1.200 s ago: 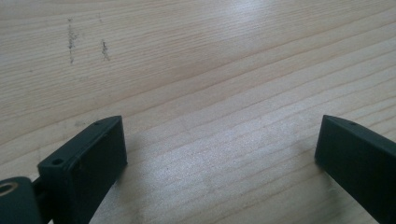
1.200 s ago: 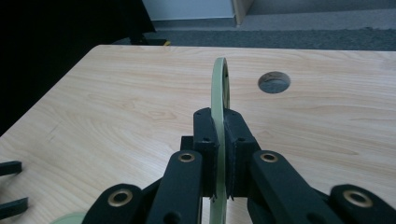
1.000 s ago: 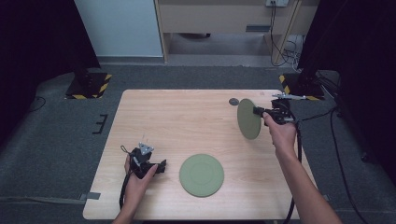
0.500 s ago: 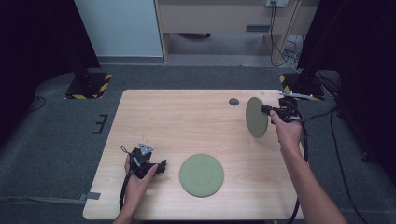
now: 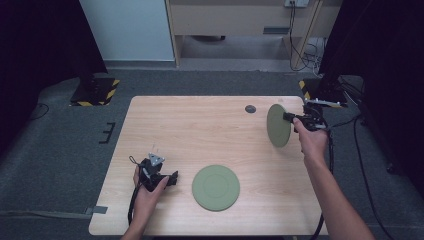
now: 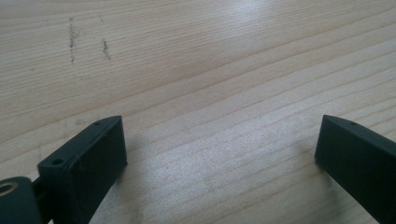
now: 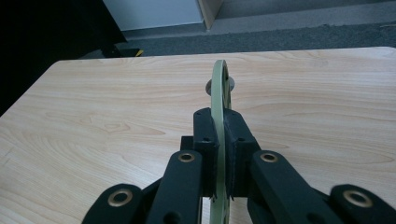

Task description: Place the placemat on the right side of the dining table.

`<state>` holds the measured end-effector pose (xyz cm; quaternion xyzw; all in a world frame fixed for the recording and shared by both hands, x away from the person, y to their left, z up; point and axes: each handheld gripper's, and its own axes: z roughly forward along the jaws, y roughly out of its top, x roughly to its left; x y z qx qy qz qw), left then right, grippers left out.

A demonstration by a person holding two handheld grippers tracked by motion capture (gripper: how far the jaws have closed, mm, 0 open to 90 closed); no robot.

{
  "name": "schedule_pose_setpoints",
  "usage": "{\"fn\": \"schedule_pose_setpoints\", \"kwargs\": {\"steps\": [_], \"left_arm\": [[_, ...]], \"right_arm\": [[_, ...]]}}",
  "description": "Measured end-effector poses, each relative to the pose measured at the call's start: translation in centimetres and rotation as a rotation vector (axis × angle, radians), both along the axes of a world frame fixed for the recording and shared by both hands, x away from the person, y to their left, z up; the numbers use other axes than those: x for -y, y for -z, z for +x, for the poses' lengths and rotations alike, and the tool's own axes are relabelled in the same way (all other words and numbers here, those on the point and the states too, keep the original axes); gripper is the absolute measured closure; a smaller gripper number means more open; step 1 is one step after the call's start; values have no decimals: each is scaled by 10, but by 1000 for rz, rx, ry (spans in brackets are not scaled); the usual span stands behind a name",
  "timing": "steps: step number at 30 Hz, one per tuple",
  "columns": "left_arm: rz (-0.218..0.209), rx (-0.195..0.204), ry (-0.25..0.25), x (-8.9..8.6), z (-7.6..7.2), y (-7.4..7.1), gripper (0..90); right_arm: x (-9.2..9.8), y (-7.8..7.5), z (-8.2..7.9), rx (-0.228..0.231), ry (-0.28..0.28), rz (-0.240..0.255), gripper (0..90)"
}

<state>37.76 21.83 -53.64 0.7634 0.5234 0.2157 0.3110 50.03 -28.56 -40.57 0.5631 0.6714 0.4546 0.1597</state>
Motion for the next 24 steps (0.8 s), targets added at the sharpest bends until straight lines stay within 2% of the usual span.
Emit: {"fn": "schedule_pose_setpoints", "kwargs": {"steps": [16, 24], "left_arm": [[1, 0, 1, 0, 0, 0, 14], [0, 0, 0, 0, 0, 0, 14]], "right_arm": [[7, 7, 0, -17, 11, 13, 859], [-1, 6, -1, -23, -4, 8, 859]]}}
